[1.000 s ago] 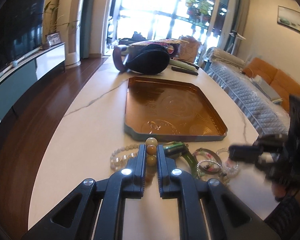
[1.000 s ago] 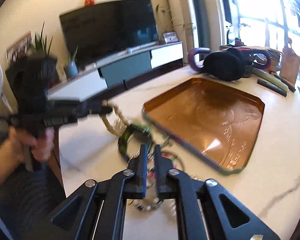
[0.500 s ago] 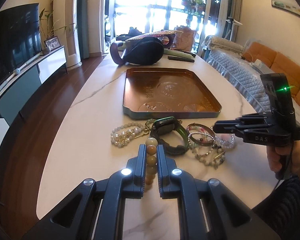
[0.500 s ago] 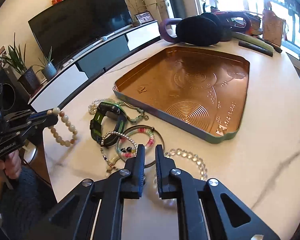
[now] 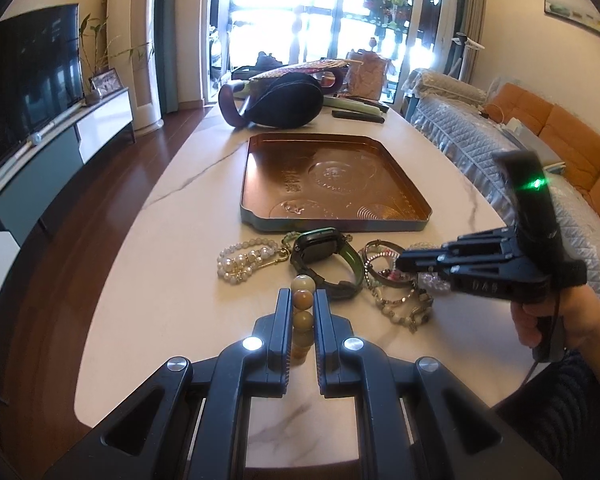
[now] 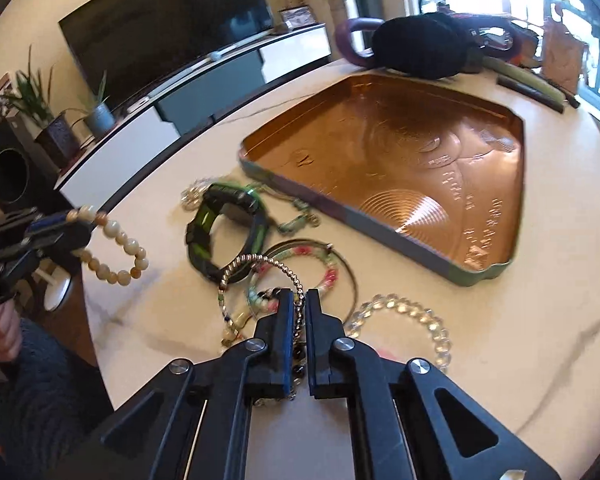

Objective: Organize jewelry
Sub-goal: 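Carry both bracelets over the copper tray and open both grippers to drop them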

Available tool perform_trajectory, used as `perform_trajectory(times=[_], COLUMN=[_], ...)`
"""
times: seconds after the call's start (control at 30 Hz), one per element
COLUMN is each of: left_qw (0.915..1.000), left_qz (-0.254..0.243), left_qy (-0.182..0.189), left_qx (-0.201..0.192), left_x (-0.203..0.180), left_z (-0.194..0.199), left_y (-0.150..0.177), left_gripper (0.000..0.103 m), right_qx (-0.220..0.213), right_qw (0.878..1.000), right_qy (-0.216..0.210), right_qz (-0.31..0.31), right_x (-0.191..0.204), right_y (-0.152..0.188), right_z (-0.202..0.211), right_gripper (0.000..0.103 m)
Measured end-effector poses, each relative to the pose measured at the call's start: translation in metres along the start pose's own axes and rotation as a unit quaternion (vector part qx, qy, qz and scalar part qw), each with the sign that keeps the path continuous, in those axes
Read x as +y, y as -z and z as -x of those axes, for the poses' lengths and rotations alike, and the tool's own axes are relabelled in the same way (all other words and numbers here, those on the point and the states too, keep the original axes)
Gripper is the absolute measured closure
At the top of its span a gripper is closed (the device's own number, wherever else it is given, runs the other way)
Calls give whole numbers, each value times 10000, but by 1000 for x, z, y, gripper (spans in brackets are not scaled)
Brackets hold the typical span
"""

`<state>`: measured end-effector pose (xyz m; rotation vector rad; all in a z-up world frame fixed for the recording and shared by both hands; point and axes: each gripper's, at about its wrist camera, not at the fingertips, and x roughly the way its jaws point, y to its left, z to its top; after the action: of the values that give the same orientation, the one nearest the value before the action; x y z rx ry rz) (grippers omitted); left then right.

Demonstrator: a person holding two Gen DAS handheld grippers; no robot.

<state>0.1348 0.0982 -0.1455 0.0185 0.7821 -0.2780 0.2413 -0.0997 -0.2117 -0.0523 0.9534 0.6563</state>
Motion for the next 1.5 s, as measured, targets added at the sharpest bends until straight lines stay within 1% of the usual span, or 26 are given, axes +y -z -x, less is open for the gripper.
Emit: perform_trajectory(times=[0.07,0.17,0.3,0.37,0.5,0.67,0.73,0.83,0.9,0.97,1.1,1.2,1.27,1.33,1.43,1.47,1.5], left_qw=[10000,9996,9989,9980,9949,9937,9931,9926,9914,9897,9872,9869,9874,9882,9928,9933,9938], left_qz=[6,28,-92,-256,-573,-633,-679,-591,-549,-543,-332,-42,80,157,178,226,313], left_qy=[-54,-242,-429,-580,-756,-643,-555,-399,-304,-261,-10,154,215,270,299,367,513], left_qx=[-52,-122,-135,-78,-350,-668,-783,-987,-1147,-1297,-1559,-1605,-1567,-1501,-1149,-1068,-938], left_x=[-1,-7,-24,-36,-57,-70,-75,-75,-75,-75,-65,-54,-49,-42,-33,-29,-23], left_z=[4,10,18,24,39,45,45,48,51,55,53,41,30,9,-28,-38,-52], left_y=[-1,-1,-8,-18,-35,-63,-76,-99,-115,-125,-148,-159,-163,-166,-168,-166,-164], left_gripper=[93,93,93,93,93,93,93,93,93,93,93,93,93,93,93,93,93], right_qx=[-118,-349,-621,-725,-965,-1333,-1564,-1942,-2108,-2348,-2731,-2873,-2831,-2690,-2384,-2277,-2156], right_qw=[9998,9993,9959,9949,9930,9894,9867,9804,9769,9715,9611,9568,9581,9620,9698,9723,9749], right_qy=[-121,-151,-561,-570,-491,-349,-213,-46,6,99,322,394,386,446,431,386,345], right_qz=[-54,-44,-332,-402,-473,-455,-388,-335,-356,-305,-248,-225,-180,-147,-289,-362,-441], right_x=[-1,2,-2,-2,1,4,9,15,17,23,33,34,31,24,5,-2,-9], right_y=[-4,-9,-12,-11,-13,-24,-32,-52,-65,-81,-101,-107,-109,-110,-110,-109,-109], right_z=[8,23,45,54,72,100,116,143,157,175,198,199,190,173,140,130,118], right_gripper=[98,98,98,98,98,98,98,98,98,98,98,98,98,98,98,98,98])
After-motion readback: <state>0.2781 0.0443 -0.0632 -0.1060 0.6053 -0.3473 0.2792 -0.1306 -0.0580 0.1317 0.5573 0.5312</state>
